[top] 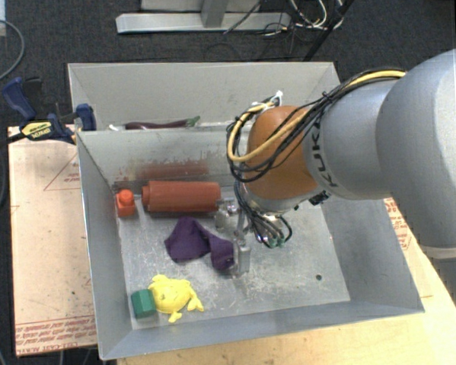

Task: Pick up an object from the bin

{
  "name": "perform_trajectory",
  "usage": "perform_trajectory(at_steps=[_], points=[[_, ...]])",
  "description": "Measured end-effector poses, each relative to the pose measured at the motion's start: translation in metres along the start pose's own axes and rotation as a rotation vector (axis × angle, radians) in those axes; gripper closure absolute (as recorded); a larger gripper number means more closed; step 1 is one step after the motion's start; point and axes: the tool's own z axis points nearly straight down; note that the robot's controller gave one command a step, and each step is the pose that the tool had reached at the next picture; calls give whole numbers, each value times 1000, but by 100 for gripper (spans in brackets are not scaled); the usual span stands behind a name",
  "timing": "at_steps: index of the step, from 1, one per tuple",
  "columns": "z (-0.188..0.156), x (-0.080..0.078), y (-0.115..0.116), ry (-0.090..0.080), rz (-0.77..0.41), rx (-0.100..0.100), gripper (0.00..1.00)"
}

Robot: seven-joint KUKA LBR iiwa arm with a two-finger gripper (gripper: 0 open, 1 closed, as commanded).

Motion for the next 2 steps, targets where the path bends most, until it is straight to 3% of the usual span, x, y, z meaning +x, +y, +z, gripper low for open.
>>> perform_trajectory(at_steps=[1,2], points=[[12,33,21,-4,-6,-2,100],[12,33,21,-4,-6,-2,100]])
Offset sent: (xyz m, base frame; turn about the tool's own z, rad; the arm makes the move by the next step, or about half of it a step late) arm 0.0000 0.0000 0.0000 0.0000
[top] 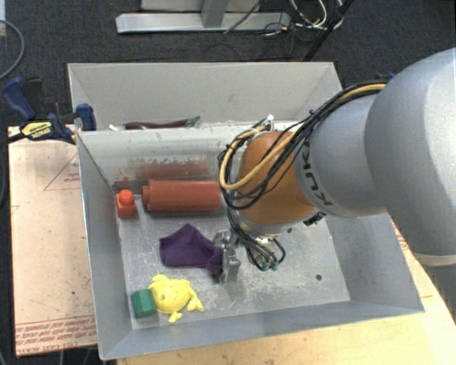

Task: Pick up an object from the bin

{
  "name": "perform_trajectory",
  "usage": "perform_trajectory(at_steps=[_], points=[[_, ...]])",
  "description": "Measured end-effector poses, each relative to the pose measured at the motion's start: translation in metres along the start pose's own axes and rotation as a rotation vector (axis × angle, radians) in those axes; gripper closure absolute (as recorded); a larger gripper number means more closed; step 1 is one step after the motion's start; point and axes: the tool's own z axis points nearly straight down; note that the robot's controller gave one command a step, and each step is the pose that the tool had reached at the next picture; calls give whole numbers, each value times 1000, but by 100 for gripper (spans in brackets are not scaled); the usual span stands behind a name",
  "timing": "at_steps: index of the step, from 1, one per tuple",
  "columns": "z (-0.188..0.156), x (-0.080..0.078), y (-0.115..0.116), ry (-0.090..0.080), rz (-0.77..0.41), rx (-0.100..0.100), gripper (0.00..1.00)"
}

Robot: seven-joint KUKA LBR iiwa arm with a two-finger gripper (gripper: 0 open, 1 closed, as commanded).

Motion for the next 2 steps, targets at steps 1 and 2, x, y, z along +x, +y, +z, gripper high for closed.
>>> perform_trajectory(at_steps=[1,2], points=[[-90,1,-2,-2,-5,-1,100],[-90,1,-2,-2,-6,-1,100]])
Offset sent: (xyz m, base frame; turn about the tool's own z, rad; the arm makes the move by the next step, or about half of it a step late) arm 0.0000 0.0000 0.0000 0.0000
